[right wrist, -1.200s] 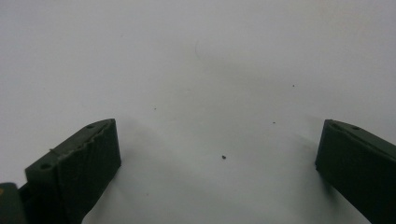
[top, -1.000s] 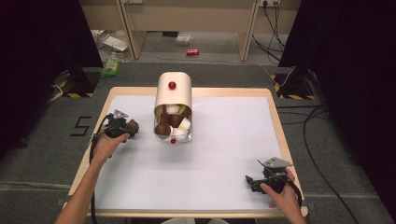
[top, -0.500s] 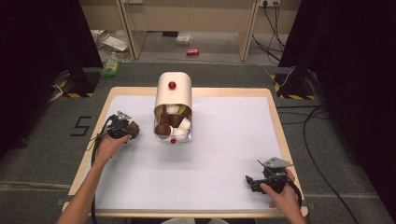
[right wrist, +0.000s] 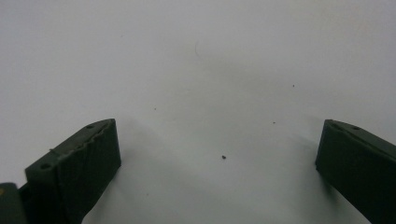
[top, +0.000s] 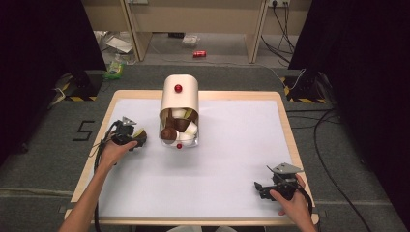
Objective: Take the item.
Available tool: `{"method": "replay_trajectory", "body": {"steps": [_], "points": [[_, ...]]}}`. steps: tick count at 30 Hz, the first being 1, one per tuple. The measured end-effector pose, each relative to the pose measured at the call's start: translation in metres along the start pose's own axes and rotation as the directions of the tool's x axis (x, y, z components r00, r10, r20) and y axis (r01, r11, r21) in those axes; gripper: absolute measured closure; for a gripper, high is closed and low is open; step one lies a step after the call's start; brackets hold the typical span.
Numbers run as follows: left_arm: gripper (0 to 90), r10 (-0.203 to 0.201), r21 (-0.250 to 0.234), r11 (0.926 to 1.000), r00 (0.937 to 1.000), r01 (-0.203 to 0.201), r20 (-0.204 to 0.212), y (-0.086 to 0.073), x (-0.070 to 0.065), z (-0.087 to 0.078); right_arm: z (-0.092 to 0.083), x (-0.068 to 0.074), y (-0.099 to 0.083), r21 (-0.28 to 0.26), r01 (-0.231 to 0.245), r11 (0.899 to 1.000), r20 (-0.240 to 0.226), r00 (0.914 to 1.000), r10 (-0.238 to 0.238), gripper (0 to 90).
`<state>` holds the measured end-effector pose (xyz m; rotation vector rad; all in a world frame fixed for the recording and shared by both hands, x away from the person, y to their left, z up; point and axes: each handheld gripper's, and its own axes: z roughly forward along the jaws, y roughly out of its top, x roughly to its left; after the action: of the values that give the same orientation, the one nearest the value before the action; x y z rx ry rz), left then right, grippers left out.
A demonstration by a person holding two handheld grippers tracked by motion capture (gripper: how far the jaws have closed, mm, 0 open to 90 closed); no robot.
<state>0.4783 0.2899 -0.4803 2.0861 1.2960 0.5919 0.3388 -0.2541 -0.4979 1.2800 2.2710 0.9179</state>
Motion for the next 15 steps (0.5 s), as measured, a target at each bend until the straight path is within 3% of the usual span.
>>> {"method": "replay_trajectory", "body": {"steps": [7,15], "points": [[27.1,0.011,-0.012,0.9999,0.9996,-0.010,0.028,-0.001,-0.005,-0.007,0.000,0.000,0.000,0.000,0.001,1.000,0.000,1.0000,-0.001,0.5],[22.1,-0.028,-0.051,0.9982,0.9986,0.030,0.045,-0.006,-0.007,-0.019,0.000,0.000,0.000,0.001,0.000,1.000,0.000,1.0000,0.000,0.5]]}}
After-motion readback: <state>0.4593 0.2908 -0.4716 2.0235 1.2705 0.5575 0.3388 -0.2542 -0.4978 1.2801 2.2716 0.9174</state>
